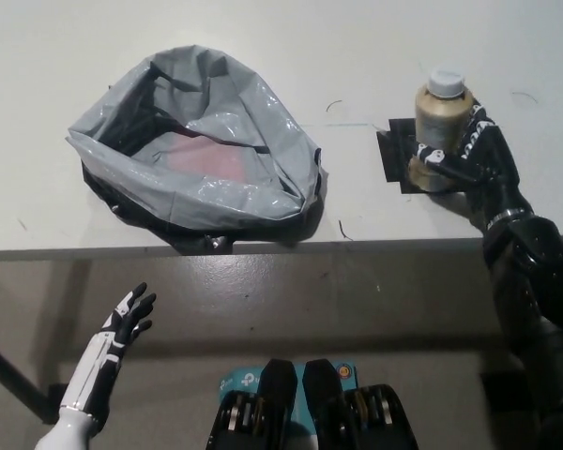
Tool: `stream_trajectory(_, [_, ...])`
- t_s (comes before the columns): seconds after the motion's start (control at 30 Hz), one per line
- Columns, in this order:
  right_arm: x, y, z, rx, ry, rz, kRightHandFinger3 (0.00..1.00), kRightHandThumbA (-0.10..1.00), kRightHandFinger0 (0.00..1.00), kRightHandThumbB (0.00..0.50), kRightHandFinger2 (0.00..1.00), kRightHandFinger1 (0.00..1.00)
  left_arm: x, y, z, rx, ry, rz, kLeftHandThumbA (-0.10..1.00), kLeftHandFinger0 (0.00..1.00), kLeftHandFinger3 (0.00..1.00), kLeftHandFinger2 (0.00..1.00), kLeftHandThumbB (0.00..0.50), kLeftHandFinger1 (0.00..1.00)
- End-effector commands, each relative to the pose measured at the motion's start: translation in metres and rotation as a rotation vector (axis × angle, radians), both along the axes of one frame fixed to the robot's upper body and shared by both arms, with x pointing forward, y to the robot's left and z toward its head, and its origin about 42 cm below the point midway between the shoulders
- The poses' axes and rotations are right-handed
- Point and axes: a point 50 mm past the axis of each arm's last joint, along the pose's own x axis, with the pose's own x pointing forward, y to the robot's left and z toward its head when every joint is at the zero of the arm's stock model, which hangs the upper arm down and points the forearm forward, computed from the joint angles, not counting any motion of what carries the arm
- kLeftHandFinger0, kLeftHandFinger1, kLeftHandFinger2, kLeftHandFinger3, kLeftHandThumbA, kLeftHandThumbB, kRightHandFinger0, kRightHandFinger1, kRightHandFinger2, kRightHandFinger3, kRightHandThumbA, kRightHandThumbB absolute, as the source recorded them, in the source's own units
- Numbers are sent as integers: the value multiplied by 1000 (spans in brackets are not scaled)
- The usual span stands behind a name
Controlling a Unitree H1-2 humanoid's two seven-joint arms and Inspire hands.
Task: Use the right hand to pick up a bottle of protein shake and place it into a plastic bag on the left side
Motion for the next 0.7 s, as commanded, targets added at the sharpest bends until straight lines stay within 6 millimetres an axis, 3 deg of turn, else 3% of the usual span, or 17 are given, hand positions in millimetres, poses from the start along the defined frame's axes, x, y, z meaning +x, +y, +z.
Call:
stream_trajectory(0.0, [25,5,47,30,-77,30,1000,835,1000,500,1000,1000,7,3,16,8,-62,-23,1000,1000,1000,1000,178,1000])
stream_trajectory(0.13, [34,8,54,70,-43,-73,1000,616,1000,500,1000,1000,9,2,18,4,-66,-27,1000,1000,1000,1000,180,1000])
stream_trajectory(0.17, [36,8,57,67,-34,-155,996,471,624,476,919,747,10,1,19,5,-67,-28,1000,1000,1000,1000,186,1000])
stream_trajectory(0.2, [38,7,63,10,-62,-258,298,64,25,303,240,84,11,1,20,4,-68,-32,1000,1000,1000,1000,188,1000])
stream_trajectory(0.23, [39,6,68,10,-80,-282,151,-45,5,270,155,17,13,1,21,6,-73,-33,1000,1000,1000,1000,187,1000])
stream_trajectory(0.27, [40,6,73,27,-102,-285,123,-98,0,189,222,25,14,1,23,13,-78,-32,1000,1000,1000,1000,177,1000])
stream_trajectory(0.3, [41,5,77,38,-125,-285,297,-100,0,166,403,96,16,2,25,13,-81,-34,1000,1000,1000,1000,178,1000])
stream_trajectory(0.4, [39,2,83,43,-173,-300,514,-100,0,166,565,197,18,1,26,12,-83,-38,1000,1000,1000,1000,169,1000])
stream_trajectory(0.5, [33,-2,83,33,-209,-312,605,-100,0,168,609,251,18,1,27,16,-84,-50,1000,1000,1000,1000,160,1000])
stream_trajectory(0.67, [25,7,89,-88,-258,-321,602,-100,0,142,611,269,17,1,25,18,-82,-52,1000,1000,1000,1000,148,1000])
